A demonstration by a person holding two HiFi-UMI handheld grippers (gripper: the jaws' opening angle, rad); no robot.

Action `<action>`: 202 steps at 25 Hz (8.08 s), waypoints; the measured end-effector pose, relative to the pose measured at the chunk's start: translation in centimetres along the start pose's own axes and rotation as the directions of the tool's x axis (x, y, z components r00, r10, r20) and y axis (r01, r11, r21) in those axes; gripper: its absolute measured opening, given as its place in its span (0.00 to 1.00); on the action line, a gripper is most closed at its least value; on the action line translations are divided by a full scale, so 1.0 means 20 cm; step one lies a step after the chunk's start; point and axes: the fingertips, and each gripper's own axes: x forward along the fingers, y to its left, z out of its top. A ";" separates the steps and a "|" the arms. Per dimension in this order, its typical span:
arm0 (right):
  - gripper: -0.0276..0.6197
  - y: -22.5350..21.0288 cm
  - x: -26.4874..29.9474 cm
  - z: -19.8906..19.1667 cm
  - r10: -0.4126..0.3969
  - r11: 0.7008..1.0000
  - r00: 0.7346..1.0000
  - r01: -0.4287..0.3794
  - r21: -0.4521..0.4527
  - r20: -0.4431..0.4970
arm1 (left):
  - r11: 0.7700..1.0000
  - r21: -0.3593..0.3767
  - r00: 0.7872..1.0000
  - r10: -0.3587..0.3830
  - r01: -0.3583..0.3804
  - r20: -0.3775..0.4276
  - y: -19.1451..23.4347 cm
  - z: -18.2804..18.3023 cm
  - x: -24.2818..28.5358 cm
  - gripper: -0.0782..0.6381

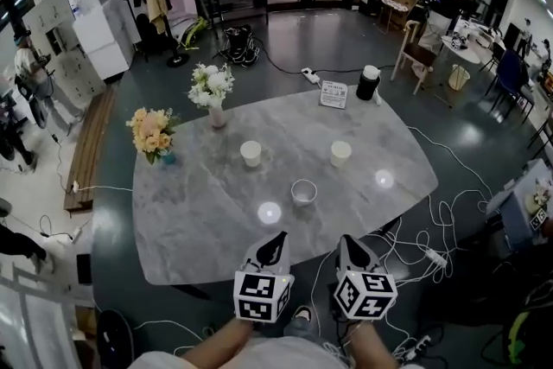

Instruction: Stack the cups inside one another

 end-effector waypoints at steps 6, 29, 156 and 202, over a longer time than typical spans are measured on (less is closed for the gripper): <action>0.05 -0.08 0.04 0.04 0.068 0.998 0.998 -0.068 -0.010 -0.014 | 0.996 -0.028 0.997 0.081 -0.081 -0.003 -0.05 -0.02 0.02 0.10; 0.05 -0.11 0.28 0.00 0.155 0.987 0.985 -0.157 -0.021 -0.070 | 0.976 -0.091 0.979 0.195 -0.200 -0.054 0.11 -0.10 0.16 0.10; 0.39 -0.24 1.01 0.12 0.107 0.985 0.991 -0.116 -0.128 -0.078 | 0.962 -0.163 0.971 0.201 -0.221 -0.131 0.49 -0.18 0.53 0.10; 0.39 0.09 1.06 -0.21 0.205 0.957 0.960 -0.237 -0.165 -0.192 | 0.925 -0.218 0.943 0.270 -0.310 -0.195 0.63 -0.43 0.33 0.10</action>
